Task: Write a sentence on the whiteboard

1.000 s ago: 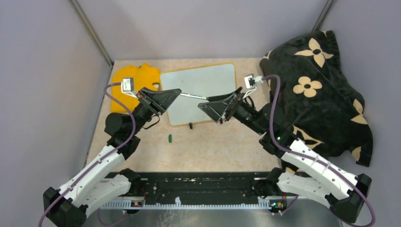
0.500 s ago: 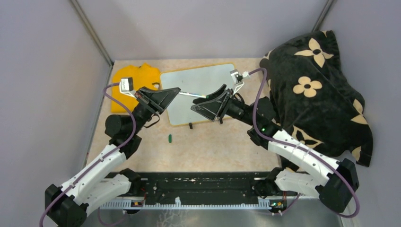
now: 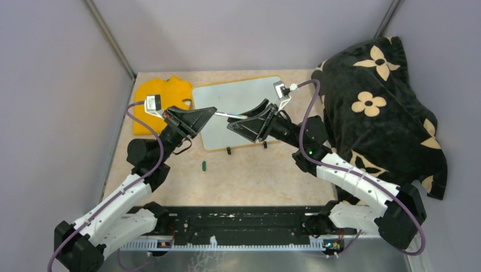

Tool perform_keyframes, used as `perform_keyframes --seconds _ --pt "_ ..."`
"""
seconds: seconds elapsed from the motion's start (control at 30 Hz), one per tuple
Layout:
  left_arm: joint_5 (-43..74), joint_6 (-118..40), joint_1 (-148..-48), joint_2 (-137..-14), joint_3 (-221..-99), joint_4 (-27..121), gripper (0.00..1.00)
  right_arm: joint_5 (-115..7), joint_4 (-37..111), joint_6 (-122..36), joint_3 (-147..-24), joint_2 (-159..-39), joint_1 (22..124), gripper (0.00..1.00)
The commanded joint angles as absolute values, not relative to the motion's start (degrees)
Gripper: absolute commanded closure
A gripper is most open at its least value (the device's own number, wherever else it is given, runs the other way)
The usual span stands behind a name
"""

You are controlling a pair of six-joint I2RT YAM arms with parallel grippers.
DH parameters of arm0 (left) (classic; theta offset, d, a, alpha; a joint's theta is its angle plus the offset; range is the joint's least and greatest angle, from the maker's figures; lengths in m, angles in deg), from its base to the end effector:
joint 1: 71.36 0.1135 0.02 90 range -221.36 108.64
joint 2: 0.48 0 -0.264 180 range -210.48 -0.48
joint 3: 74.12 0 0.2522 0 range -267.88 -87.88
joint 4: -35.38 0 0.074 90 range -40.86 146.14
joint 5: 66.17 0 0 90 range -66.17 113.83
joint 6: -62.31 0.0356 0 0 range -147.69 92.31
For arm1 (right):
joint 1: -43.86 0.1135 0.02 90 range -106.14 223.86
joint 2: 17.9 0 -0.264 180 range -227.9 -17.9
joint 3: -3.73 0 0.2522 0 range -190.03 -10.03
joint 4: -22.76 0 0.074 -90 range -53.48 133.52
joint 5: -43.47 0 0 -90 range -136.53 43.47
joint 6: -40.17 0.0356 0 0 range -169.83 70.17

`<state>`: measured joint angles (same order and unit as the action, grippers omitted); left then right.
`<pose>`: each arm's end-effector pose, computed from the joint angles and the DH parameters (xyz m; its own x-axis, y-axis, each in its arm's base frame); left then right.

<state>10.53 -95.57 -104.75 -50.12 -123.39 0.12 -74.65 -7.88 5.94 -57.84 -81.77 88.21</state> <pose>0.1544 -0.1116 0.3752 -0.4623 -0.7751 -0.4308 0.7034 -0.0248 -0.7103 0.1660 0.1857 0.3904 -0.5640 0.4683 -0.6801 -0.7943 -0.0827 0.6018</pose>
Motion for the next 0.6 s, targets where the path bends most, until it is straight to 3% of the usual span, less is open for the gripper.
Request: perform_keyframes --seconds 0.0,0.2,0.57 --pt "10.29 -93.69 -104.98 -48.59 -123.71 1.28 1.00 -72.10 -9.93 6.35 -61.52 -81.79 87.97 0.48" --pt "10.47 -93.26 -104.93 -48.37 -123.70 2.39 1.00 -69.31 -7.14 6.27 -61.72 -81.62 87.92 0.47" --pt "10.82 -93.39 -104.97 -49.25 -123.69 2.73 1.00 -69.83 -7.00 6.95 -62.27 -82.58 87.97 0.61"
